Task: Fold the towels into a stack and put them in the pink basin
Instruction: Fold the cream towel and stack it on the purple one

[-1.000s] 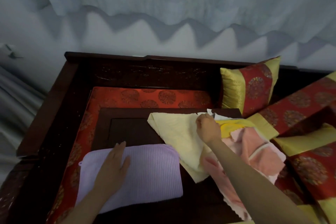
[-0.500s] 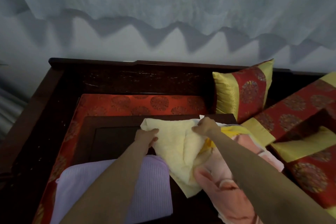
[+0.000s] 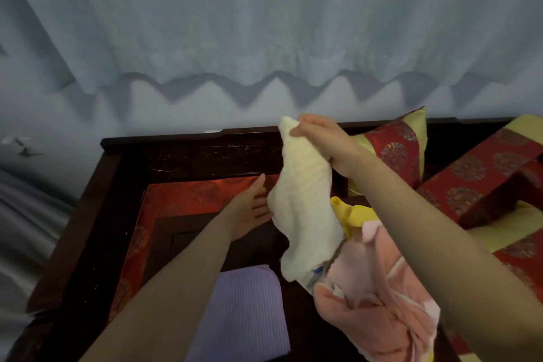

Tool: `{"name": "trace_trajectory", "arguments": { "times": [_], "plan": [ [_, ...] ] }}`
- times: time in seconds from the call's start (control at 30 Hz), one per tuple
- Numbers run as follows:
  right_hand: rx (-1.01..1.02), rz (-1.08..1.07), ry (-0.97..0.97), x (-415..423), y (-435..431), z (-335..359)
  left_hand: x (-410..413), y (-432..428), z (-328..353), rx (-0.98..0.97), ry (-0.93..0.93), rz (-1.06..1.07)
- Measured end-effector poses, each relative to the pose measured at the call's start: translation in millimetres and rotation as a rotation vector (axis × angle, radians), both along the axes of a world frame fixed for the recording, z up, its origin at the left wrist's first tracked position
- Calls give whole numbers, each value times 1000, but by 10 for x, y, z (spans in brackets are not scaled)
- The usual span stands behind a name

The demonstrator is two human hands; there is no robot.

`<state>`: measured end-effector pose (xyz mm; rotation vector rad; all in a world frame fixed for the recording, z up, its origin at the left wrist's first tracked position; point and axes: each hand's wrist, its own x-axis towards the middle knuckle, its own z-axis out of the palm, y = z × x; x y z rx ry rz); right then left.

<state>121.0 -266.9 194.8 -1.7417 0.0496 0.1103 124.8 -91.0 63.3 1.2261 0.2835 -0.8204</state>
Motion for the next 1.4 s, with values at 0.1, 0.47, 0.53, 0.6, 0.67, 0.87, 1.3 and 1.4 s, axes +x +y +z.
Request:
{"name": "trace_trajectory", "arguments": {
  "times": [0.1, 0.47, 0.53, 0.6, 0.67, 0.87, 1.3, 1.4],
  "plan": [
    [37, 69, -58, -7, 8, 287, 82, 19, 350, -151, -49, -94],
    [189, 219, 524, -94, -359, -374, 639, 760, 1283, -126, -581, 468],
    [233, 234, 617, -145, -335, -582, 650, 827, 1347, -103, -608, 464],
    [232, 260, 715, -187, -258, -728, 642, 850, 1378, -71, -615, 450],
    [7, 304, 773, -212, -136, -784, 628, 882, 1392, -46, -615, 465],
    [-478, -417, 206, 32, -147, -1017, 693, 1176, 1420, -121, -534, 534],
    [49, -12, 630, 30, 954, -1057, 599, 1436, 1682, -163, -486, 303],
    [147, -44, 603, 126, 1082, -1000, 590, 1506, 1708, -170, -505, 289]
  ]
}}
